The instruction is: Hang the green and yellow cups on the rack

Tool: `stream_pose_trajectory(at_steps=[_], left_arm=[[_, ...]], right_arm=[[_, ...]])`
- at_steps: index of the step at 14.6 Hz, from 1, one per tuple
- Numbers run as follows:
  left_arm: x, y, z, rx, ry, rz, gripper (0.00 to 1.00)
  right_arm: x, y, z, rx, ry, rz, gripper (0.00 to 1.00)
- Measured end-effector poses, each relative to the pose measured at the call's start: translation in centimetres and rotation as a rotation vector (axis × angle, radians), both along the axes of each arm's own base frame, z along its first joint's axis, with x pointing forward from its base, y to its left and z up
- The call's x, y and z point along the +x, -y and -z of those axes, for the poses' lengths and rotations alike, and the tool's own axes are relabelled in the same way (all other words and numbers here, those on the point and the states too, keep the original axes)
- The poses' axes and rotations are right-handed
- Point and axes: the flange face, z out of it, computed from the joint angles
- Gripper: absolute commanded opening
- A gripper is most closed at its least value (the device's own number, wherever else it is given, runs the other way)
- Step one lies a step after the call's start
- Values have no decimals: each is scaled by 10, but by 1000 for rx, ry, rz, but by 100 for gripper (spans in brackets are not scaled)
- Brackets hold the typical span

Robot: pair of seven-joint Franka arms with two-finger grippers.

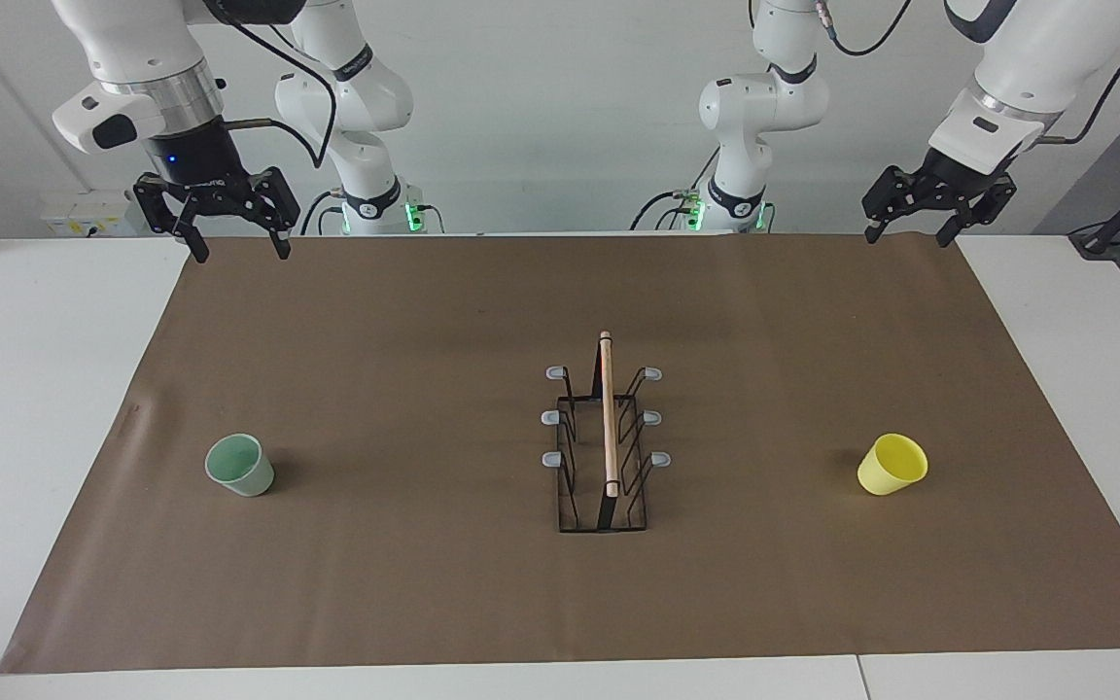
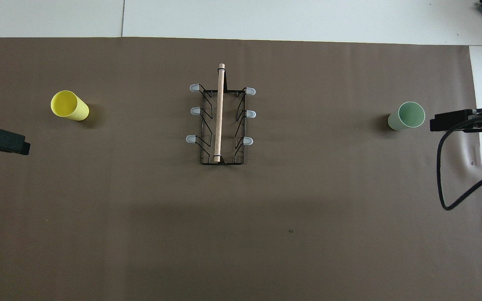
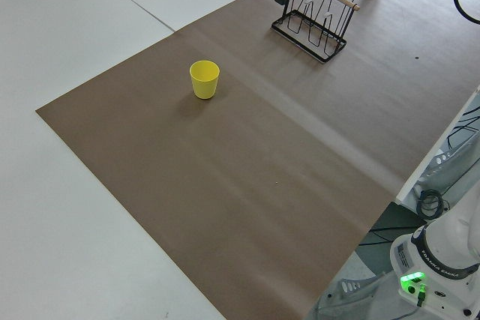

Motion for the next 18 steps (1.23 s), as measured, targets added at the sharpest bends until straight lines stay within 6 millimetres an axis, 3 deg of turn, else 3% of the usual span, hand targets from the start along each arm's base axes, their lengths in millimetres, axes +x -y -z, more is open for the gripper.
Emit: stream_pose_trajectory(at_steps=[13,16,18], left_arm=[[-2,-2,6,2,-28,-16,100],[3,-23,29,4,-30,-77,100],[19,-46,57,1,-4,-120,100]], right_arm=[[-3,0,5,-1,-25,-1,100],[-9,-23,5,-14,-51,-127,100],[-7,-29,13,-30,-46,-257,100]])
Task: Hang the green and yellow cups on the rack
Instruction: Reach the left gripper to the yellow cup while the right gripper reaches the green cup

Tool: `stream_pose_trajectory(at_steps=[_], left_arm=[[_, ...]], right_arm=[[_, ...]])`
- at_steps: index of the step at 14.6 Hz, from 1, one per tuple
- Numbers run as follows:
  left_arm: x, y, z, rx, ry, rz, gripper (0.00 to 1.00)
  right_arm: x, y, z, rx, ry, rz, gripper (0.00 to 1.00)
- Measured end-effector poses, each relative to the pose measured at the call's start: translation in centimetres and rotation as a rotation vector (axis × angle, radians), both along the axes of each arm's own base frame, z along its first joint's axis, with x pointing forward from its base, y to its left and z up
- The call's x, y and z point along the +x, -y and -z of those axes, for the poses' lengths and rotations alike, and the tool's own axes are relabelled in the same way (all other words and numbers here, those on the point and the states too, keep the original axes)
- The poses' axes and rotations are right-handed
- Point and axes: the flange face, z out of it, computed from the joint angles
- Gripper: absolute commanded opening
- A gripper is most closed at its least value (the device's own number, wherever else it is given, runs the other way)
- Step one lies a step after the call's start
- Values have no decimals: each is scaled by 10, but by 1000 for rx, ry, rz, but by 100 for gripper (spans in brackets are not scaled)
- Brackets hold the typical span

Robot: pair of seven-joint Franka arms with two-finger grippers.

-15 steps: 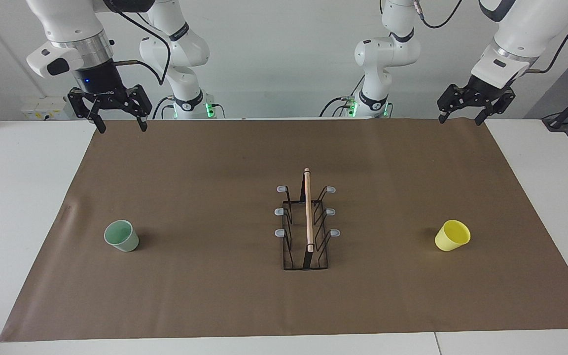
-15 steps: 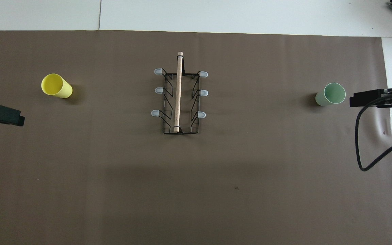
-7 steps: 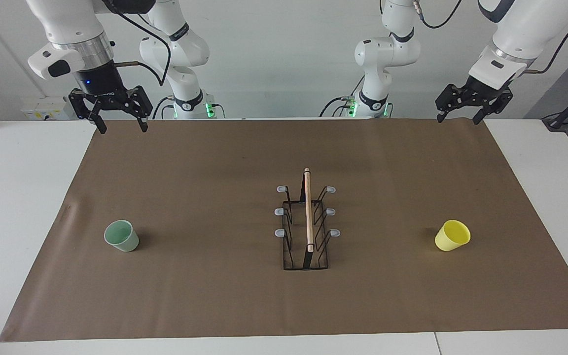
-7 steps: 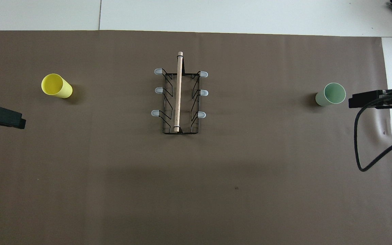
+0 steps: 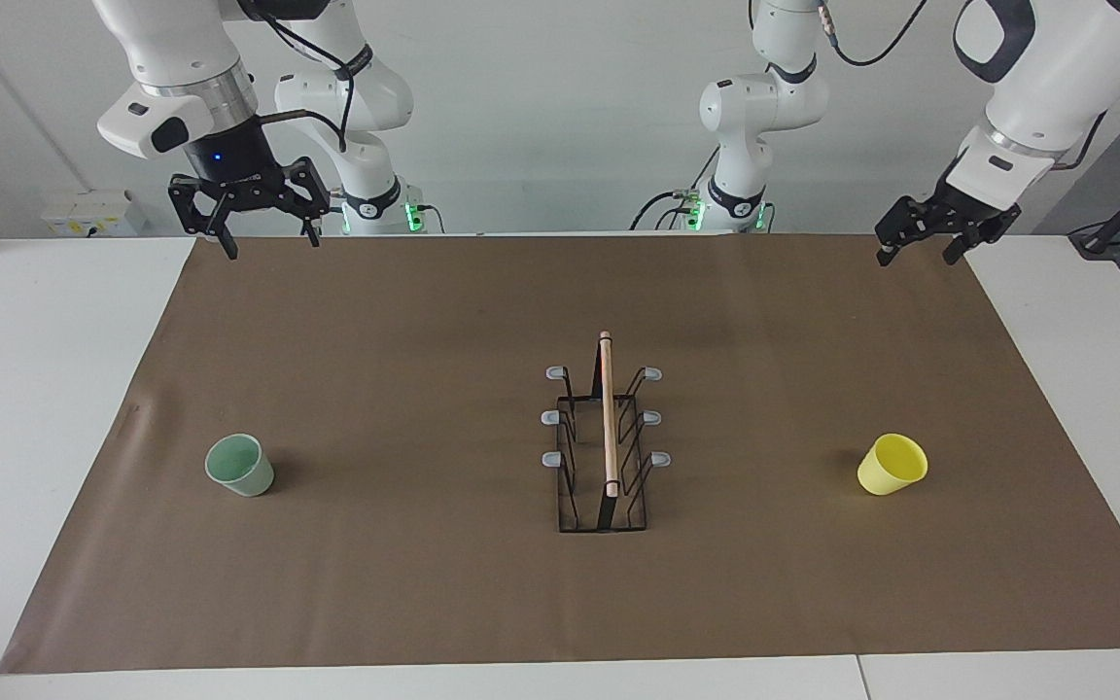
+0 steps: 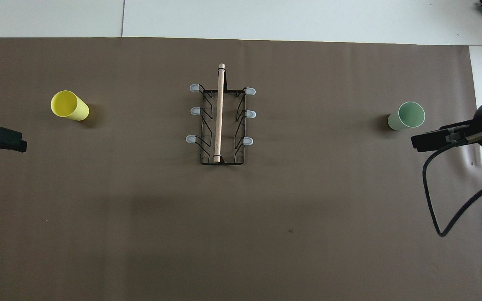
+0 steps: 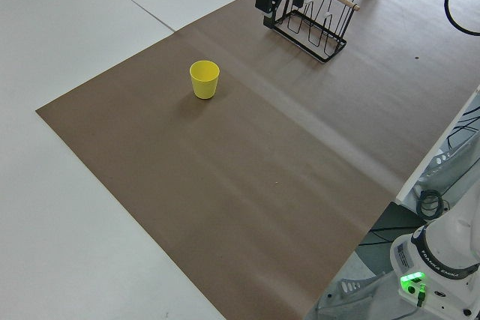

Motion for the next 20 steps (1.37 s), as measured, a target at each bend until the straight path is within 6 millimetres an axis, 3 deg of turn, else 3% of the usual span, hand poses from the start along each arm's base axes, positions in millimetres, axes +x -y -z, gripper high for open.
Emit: stream_pose_trajectory(at_steps=[4,7,10,12,14,17,20], left_arm=[[55,-46,93,-16,15,-94,100],[95,-75,156,-61,-4,-215,100],[133,-109,189,-111,2,-364,100],[146,-132,207,-171,17,-487,100],[152,-139,218,-225,3,-643,100],[157,-132,234,-367,-65,-883,100],[148,-147,272,-514,-194,-1140,100]], right_arm=[[22,13,49,-76,-36,-53,100],[39,9,86,-189,-84,-101,100],[56,8,127,-316,-150,-215,100],[68,0,155,-423,-184,-324,100],[78,-9,178,-496,-214,-447,100],[91,-18,204,-625,-237,-596,100],[98,-62,242,-785,-272,-782,100]])
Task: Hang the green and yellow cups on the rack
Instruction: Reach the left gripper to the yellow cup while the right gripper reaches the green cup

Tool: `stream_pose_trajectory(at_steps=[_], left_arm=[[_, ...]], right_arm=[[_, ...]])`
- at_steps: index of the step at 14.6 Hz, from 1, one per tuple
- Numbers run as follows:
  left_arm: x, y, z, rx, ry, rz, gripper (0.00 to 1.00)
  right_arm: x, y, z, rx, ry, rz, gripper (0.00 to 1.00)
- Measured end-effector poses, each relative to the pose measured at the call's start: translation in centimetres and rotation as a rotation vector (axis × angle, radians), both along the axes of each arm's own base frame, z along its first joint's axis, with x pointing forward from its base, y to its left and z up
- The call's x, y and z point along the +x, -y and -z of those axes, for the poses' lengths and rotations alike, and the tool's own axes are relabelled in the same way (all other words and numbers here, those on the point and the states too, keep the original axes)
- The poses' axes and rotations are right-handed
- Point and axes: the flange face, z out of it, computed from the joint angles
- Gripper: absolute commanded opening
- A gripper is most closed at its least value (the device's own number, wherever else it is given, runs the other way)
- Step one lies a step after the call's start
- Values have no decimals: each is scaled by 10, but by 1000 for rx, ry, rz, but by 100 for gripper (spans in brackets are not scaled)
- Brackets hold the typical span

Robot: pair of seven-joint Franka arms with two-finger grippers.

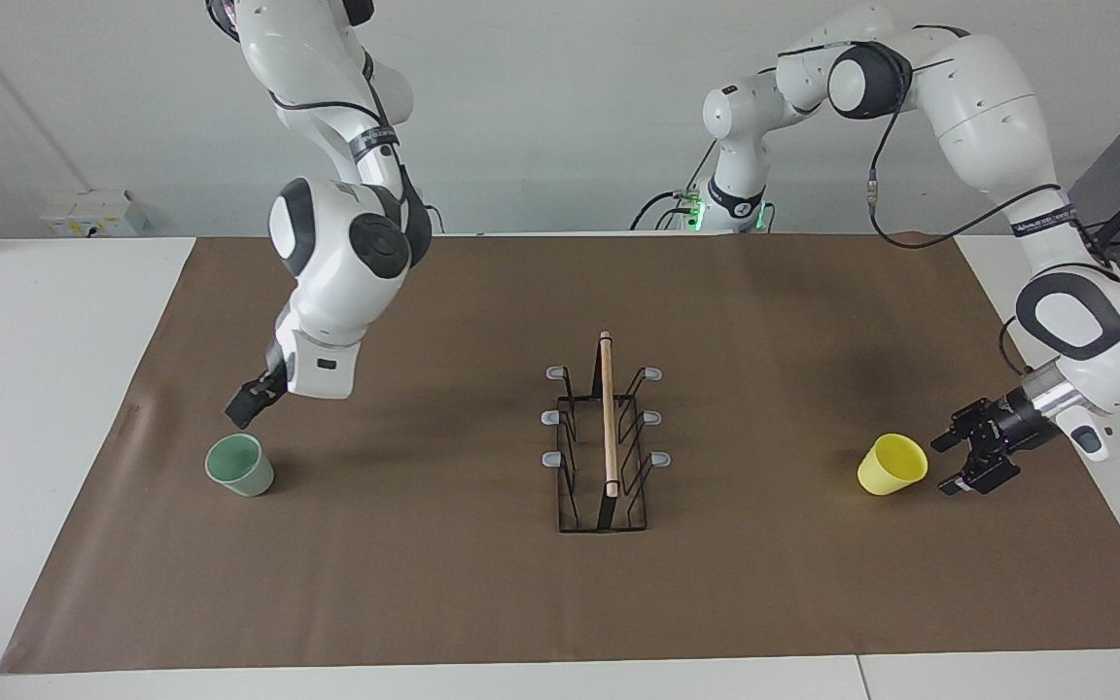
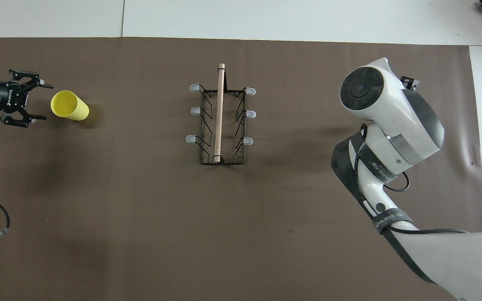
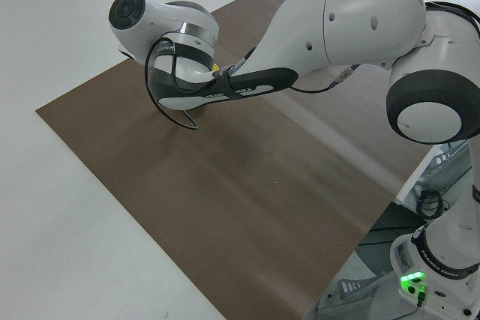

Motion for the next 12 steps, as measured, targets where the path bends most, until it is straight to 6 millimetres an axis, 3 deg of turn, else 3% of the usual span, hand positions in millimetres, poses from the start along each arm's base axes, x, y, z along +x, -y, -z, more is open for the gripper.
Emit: stream_pose_trajectory(at_steps=[2,5,12], left_arm=[[-6,-7,10,-88,-54,-129,100],[-7,-4,14,-204,-89,-249,100],[-33,-13,33,-384,-138,-407,100]], right_arm=[[2,-17,36,-79,-52,-79,100],[7,-20,83,-180,-108,-162,100],[1,-3,150,-258,-181,-399,100]])
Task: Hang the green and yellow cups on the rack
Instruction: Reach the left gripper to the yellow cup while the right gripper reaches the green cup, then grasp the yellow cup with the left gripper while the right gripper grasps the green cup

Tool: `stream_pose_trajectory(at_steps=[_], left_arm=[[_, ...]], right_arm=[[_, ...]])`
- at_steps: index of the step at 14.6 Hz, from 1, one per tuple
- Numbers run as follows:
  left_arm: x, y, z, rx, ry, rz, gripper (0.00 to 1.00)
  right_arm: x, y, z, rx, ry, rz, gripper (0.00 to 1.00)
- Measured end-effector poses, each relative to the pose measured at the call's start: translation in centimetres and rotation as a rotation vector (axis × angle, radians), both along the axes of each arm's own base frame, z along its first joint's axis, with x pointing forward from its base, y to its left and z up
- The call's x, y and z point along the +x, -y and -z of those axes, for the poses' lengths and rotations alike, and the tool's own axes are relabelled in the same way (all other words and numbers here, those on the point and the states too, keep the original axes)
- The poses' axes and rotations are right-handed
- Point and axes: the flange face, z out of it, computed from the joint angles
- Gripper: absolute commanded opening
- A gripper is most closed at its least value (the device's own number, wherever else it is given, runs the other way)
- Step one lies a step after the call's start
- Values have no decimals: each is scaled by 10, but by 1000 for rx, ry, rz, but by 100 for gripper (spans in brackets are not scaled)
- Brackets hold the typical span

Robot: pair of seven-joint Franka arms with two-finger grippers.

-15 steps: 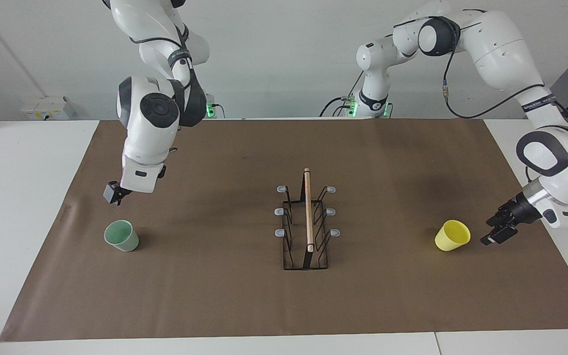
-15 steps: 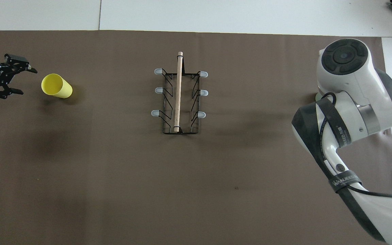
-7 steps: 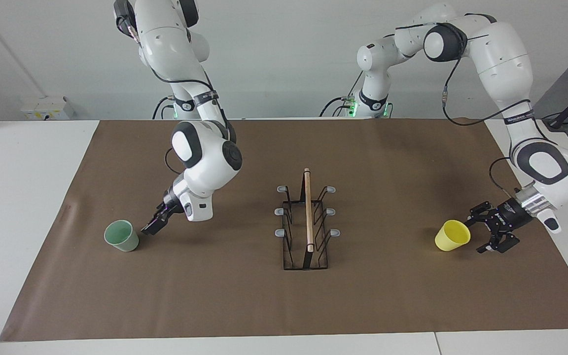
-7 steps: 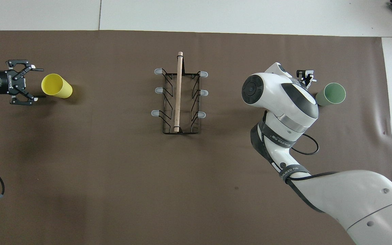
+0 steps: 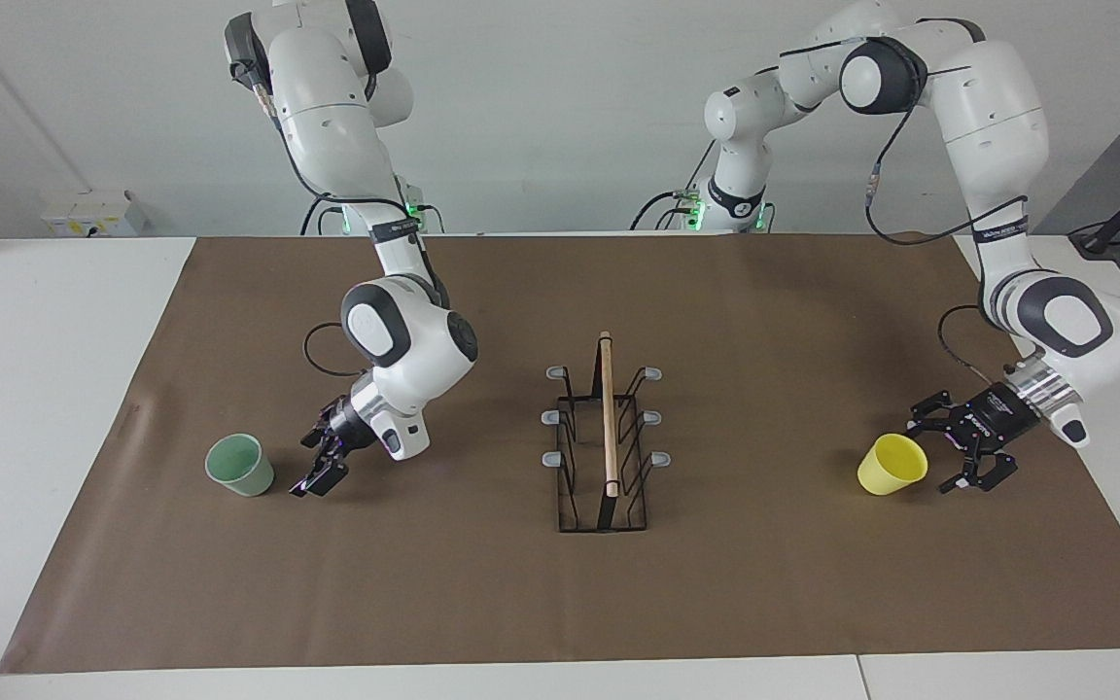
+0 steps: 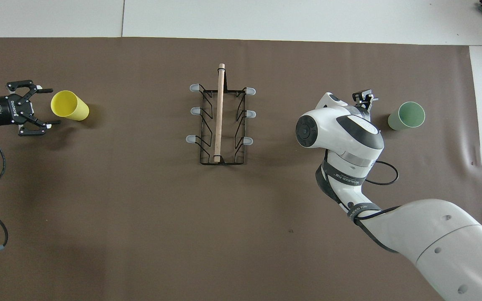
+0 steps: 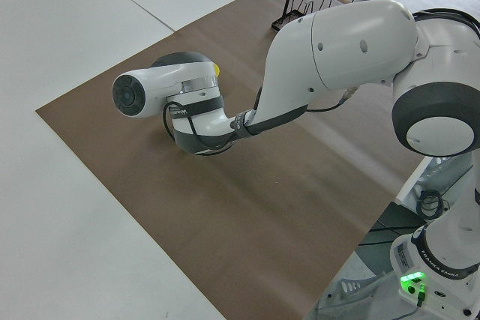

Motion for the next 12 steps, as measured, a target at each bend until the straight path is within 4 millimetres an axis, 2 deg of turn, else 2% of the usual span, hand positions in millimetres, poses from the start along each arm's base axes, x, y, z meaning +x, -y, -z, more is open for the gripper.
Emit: stream_pose_trajectory(at_steps=[4,12], left_arm=[[-6,4,5,-62,9,-96,100],[-12,9,11,-67,-7,-99,100]], right_arm=[[-4,14,10,-42,-80,-62,100],[-10,55,26,-142,-112,-156,100]])
